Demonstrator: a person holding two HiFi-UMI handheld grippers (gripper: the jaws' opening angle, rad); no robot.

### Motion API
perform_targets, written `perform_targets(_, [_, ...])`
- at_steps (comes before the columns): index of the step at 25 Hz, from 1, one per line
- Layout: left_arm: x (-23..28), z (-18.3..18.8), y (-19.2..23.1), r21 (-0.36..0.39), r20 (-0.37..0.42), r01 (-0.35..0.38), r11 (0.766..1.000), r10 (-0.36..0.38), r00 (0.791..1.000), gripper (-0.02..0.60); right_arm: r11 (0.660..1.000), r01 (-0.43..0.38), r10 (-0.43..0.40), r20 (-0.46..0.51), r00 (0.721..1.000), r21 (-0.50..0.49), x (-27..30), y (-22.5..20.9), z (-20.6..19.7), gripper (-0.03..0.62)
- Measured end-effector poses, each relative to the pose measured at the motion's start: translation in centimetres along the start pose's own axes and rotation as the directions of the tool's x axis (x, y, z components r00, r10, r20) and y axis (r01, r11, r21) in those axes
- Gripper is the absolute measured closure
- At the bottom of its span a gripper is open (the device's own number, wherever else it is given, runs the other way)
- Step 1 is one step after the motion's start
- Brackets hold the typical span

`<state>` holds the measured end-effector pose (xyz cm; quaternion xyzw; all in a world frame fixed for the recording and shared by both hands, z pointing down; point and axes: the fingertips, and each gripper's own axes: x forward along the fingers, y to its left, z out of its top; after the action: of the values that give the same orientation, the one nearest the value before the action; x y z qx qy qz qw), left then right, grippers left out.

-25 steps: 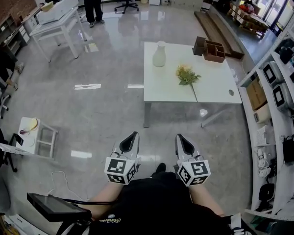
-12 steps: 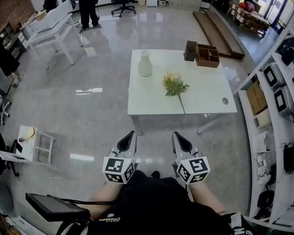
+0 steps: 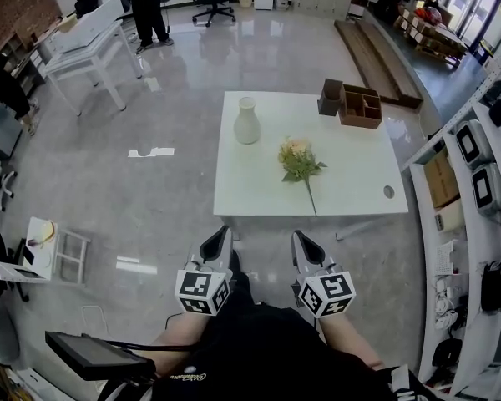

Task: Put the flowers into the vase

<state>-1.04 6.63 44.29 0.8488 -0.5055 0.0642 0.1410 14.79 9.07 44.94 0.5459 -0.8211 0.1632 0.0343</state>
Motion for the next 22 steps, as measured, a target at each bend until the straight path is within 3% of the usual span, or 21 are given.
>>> perform_targets(14, [13.1, 6.6, 9.9, 0.055, 0.002, 0.101, 0.993, -0.101, 0.995, 0.574, 0.999, 0.020, -0.019, 0.024, 1.000, -0.027, 18.1, -0.3, 6.6, 0.594])
perform_targets(22, [17.1, 8.2, 14.4, 0.043, -0.009, 0.092, 0.995, -0.092, 0.996, 0.574, 0.999, 0.045, -0.045, 0.019, 0.999, -0.015, 23.7, -1.0, 8.2, 0.594])
